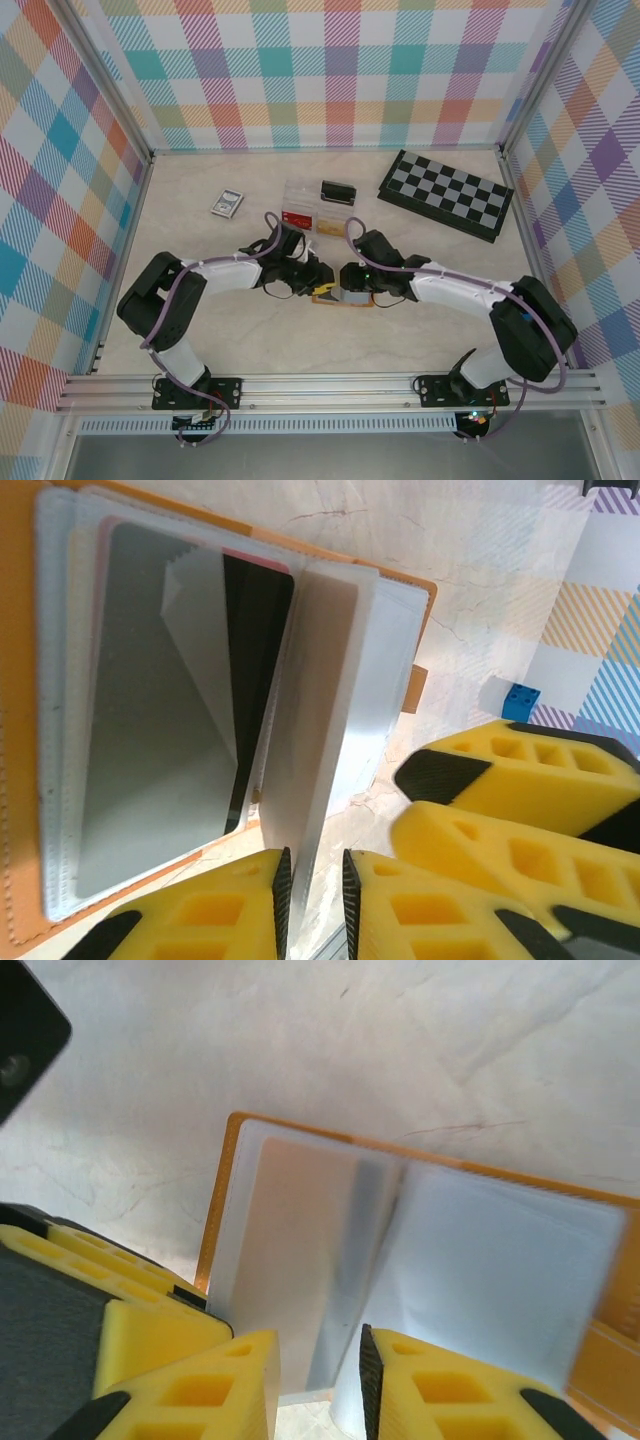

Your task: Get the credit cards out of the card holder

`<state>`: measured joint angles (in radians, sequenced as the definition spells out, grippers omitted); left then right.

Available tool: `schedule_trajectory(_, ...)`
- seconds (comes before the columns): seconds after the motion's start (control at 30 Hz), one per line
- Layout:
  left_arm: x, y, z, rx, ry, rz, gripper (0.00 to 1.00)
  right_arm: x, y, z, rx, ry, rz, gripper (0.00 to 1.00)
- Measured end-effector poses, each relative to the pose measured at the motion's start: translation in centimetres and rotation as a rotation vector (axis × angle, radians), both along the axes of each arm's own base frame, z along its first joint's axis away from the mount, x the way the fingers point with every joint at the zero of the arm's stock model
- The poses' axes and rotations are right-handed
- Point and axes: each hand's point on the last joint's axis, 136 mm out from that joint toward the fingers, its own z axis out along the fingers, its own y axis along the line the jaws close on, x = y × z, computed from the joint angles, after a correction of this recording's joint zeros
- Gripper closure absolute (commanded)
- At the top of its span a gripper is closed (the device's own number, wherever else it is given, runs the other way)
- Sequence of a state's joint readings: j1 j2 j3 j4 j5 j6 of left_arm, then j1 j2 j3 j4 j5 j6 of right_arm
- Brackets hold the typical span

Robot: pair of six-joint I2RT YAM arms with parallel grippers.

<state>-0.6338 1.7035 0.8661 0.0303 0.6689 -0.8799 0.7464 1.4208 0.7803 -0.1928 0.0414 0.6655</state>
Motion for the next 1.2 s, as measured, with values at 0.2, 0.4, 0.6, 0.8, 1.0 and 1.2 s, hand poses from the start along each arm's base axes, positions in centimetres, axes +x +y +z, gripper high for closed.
schedule_trajectory(0.2, 0.4, -2.1, 0.6, -0.018, -0.006, -0.028, 0.76, 0.5, -3.1, 2.1, -0.045, -0.073, -0.130, 0.57)
schedule_trajectory(0.4, 0.3, -5.1, 0.8, -0.030, -0.014, -0.077, 0.60, 0.4, -5.5, 3.0, -0.083, -0.101, -0.215, 0.47)
schedule_trajectory(0.6, 0.5, -5.5, 0.2, -0.008, -0.011, -0.073, 0.54, 0.1, -6.3, 2.7, -0.108, -0.090, -0.228, 0.45)
schedule_trajectory(0.8, 1.0, -3.8, 0.2, 0.074, -0.038, -0.033, 0.58, -0.3, -5.6, 2.2, -0.104, -0.062, -0.183, 0.56)
schedule_trajectory(1.0, 2.0, -1.0, 1.6, 0.126, -0.090, 0.041, 0.67, -0.4, -3.4, 0.2, -0.103, 0.031, -0.097, 0.72)
schedule_trajectory(1.2, 1.7, 0.2, 0.1, 0.170, -0.056, 0.060, 0.72, -0.3, -1.8, -1.9, -0.120, 0.121, -0.061, 0.74)
